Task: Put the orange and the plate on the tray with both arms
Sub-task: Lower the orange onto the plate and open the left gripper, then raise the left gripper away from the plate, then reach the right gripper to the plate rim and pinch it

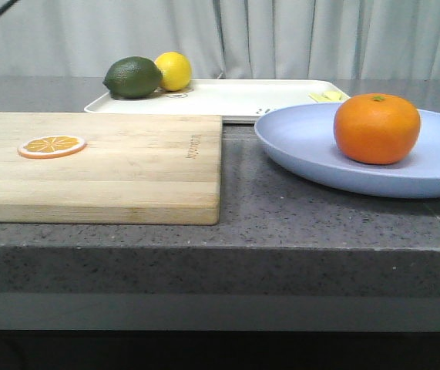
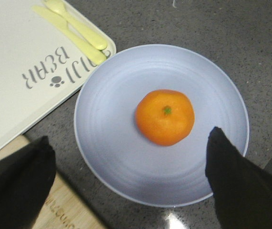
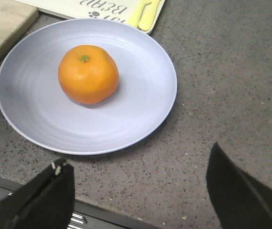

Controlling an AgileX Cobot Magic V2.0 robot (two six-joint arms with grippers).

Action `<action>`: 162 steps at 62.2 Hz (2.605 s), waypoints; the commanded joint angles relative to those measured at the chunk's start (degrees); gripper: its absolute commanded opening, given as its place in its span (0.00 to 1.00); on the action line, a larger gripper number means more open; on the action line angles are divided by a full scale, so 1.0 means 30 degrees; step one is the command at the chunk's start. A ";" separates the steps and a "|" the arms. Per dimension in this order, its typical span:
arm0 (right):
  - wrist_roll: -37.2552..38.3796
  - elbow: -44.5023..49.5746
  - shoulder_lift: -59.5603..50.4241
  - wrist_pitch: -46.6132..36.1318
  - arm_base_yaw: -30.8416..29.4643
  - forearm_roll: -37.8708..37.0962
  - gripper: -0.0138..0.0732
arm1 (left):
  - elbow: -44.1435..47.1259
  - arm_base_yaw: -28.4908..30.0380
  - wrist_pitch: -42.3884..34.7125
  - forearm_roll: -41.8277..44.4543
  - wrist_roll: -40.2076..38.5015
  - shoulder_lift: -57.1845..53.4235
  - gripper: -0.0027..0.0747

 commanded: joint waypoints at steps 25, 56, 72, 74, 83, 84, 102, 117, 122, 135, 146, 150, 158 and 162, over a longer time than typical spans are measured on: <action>-0.0077 -0.0642 0.0217 -0.1321 -0.0005 0.0009 0.83 | 1.1043 0.5385 -0.4685 -0.2046 0.0061 -1.0413 0.84; 0.0585 -0.0111 0.0378 -0.1277 -0.0005 0.0067 0.83 | 2.0526 0.5573 -0.5748 -0.1408 0.0090 -1.9221 0.84; 0.2411 -0.1433 0.2733 0.0018 -0.0050 0.0050 0.83 | 2.0618 0.5573 -0.6181 -0.1408 0.0090 -1.9717 0.84; 0.2439 -0.1756 0.3242 0.0374 -0.0050 0.0050 0.83 | 2.0618 0.5573 -0.6230 -0.1408 0.0090 -1.9717 0.84; 0.2439 -0.3794 0.6100 0.2529 -0.0202 -0.0136 0.83 | 2.0618 0.5573 -0.6482 -0.1408 0.0090 -1.9717 0.84; 0.2439 -0.4116 0.6547 0.2763 -0.0281 -0.0293 0.83 | 2.0618 0.5573 -0.6482 -0.1408 0.0090 -1.9717 0.84; 0.2313 -0.6306 0.9932 0.3048 -0.5514 -0.0374 0.83 | 2.0618 0.5573 -0.6482 -0.1286 0.0090 -1.9717 0.84; -0.2408 -0.5074 1.1845 0.3269 -0.8044 0.8630 0.83 | 2.0618 0.5573 -0.6482 -0.1210 0.0090 -1.9717 0.84; -0.3997 -0.4143 1.2430 0.2446 -0.8044 1.1628 0.83 | 2.0618 0.5573 -0.6482 -0.1210 0.0090 -1.9717 0.84; -0.4960 -0.3584 1.4362 0.1248 -0.8044 1.5294 0.83 | 2.0618 0.5573 -0.6519 -0.1110 0.0090 -1.9717 0.84; -0.4960 -0.3584 1.5106 0.0961 -0.8044 1.5797 0.80 | 2.0618 0.5573 -0.6519 -0.1110 0.0090 -1.9717 0.84; -0.4960 -0.3584 1.5190 0.0839 -0.8044 1.5797 0.74 | 2.0618 0.5573 -0.6519 -0.1097 0.0090 -1.9717 0.84; -0.4960 -0.3584 1.5191 0.0485 -0.8044 1.5820 0.58 | 2.0618 0.5573 -0.6633 -0.1068 0.0090 -1.9717 0.84; -0.4960 -0.3584 1.5191 0.0389 -0.8044 1.5820 0.52 | 2.0618 0.5573 -0.6665 -0.1068 0.0090 -1.9717 0.84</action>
